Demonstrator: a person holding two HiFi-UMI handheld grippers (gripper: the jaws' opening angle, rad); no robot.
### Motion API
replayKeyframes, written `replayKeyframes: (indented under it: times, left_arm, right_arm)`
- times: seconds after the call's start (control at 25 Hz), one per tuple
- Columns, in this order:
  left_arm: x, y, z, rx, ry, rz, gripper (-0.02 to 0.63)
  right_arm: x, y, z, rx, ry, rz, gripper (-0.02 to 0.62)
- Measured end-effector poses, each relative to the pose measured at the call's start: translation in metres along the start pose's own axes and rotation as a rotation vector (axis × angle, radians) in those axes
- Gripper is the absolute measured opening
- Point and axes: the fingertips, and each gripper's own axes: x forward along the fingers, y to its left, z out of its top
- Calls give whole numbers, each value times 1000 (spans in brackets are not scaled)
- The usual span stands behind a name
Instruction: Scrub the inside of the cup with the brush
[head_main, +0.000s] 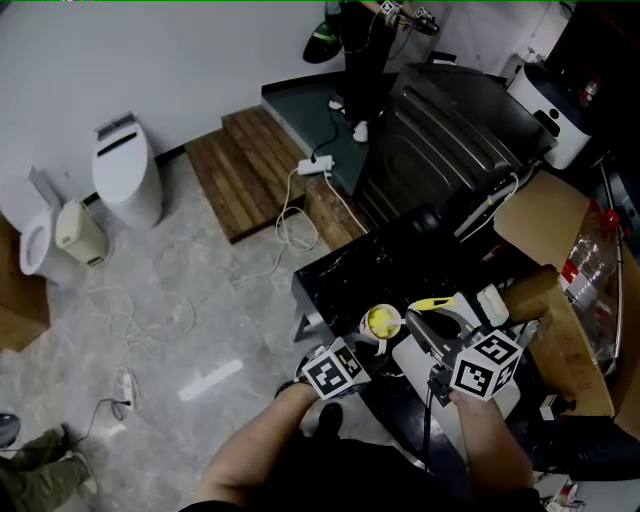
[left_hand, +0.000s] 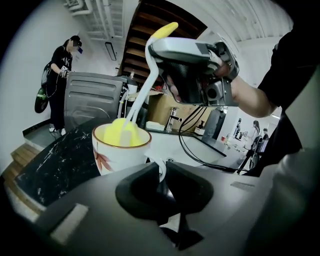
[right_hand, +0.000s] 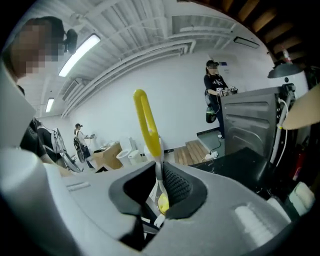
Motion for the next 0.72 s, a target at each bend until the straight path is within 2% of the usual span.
replayKeyframes:
  times: [0.24, 0.4, 0.6, 0.72]
  left_arm:
    - [0, 0, 0, 7, 4, -16, 62]
    - [-1, -1, -1, 13, 6, -31, 61]
    - [-2, -1, -1, 20, 0, -43, 61]
    - [-1, -1, -1, 21, -1, -47, 61]
  right_arm:
    - [-3, -3, 27, -53, -37, -23, 42]
    - [12, 4, 7, -105, 31, -20, 41]
    - [28, 11, -8, -79, 60, -8, 49]
    - [28, 8, -8, -151, 120, -49, 46]
